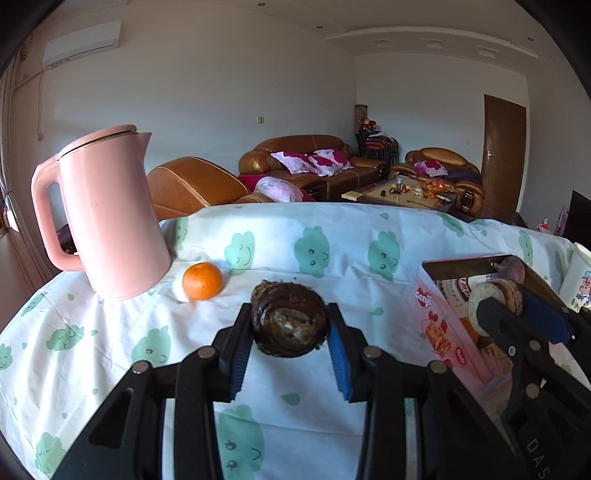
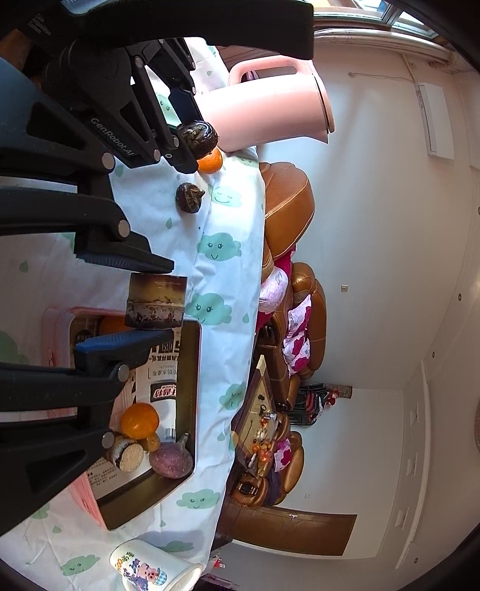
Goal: Organize fruits
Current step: 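Lower the dates into the tin with left tool while right tool places the jar there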
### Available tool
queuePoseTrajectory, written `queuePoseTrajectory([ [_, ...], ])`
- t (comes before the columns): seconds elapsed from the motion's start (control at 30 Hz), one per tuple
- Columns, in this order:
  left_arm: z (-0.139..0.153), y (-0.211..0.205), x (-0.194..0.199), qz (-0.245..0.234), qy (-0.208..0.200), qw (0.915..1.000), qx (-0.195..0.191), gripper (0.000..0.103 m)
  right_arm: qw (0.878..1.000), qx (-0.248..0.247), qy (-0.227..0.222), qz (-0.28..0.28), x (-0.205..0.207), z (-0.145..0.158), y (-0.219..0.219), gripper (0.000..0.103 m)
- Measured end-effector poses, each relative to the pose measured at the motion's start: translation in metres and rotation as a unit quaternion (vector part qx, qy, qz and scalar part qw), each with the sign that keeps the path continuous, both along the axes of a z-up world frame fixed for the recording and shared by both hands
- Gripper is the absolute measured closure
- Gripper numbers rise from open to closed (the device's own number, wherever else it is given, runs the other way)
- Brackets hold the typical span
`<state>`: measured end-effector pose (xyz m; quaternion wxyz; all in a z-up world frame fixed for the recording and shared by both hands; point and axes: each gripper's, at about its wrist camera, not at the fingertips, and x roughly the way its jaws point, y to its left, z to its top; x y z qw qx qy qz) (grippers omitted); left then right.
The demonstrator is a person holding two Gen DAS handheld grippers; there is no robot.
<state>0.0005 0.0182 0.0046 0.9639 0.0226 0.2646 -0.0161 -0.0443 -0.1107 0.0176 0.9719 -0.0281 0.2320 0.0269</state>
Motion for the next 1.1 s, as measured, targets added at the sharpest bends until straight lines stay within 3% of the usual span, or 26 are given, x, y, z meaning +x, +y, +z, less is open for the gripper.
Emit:
queuePoseTrajectory([
  [0.43,0.009,-0.062,-0.002,-0.060,-0.006,0.9981,-0.014,0.063,0.999,-0.019,-0.011,-0.033,-0.005,0.006,-0.044,0.071],
  [1.1,0.012,-0.151,0.014,-0.113,-0.012,0.9934,0.017,0.063,0.993,0.000,-0.014,-0.115,0.000,0.015,-0.145,0.071],
])
